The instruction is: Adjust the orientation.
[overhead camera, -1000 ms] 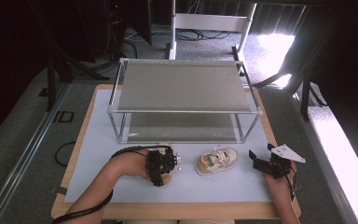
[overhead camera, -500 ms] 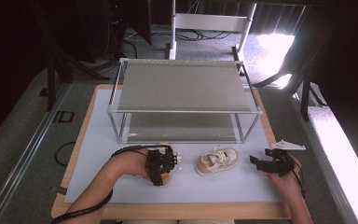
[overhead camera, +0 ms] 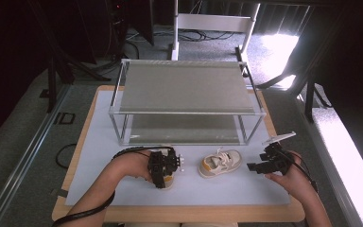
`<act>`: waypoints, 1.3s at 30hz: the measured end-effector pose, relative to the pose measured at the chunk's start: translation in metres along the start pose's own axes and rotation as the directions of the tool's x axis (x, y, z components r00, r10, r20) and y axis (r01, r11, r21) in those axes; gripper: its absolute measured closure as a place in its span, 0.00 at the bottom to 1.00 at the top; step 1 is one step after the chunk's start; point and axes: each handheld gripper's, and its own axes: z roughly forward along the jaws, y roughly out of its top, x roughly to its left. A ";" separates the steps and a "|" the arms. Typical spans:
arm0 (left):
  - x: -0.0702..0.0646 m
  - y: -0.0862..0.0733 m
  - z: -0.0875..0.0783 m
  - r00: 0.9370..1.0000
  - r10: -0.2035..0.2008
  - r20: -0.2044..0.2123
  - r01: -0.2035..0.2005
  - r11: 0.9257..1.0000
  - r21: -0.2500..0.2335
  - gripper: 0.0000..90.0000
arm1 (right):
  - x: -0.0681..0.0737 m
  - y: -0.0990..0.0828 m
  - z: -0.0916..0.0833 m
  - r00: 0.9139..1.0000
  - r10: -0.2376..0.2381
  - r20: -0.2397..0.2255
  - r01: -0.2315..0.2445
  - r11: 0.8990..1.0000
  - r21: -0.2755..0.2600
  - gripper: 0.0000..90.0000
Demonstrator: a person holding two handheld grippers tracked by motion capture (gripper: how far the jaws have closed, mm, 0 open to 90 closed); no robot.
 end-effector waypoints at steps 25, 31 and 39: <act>0.002 0.003 0.004 1.000 -0.008 0.024 0.008 1.000 0.017 0.61 | 0.092 0.079 0.005 0.972 -0.158 -0.175 0.178 0.978 0.106 0.40; 0.003 0.004 0.006 1.000 -0.005 0.031 0.004 1.000 0.023 0.61 | 0.112 0.091 0.022 0.964 -0.202 -0.173 0.229 0.961 0.152 0.46; 0.004 0.005 0.008 0.999 -0.009 0.040 0.008 1.000 0.023 0.61 | 0.128 0.102 0.055 0.959 -0.187 -0.212 0.244 0.927 0.285 0.57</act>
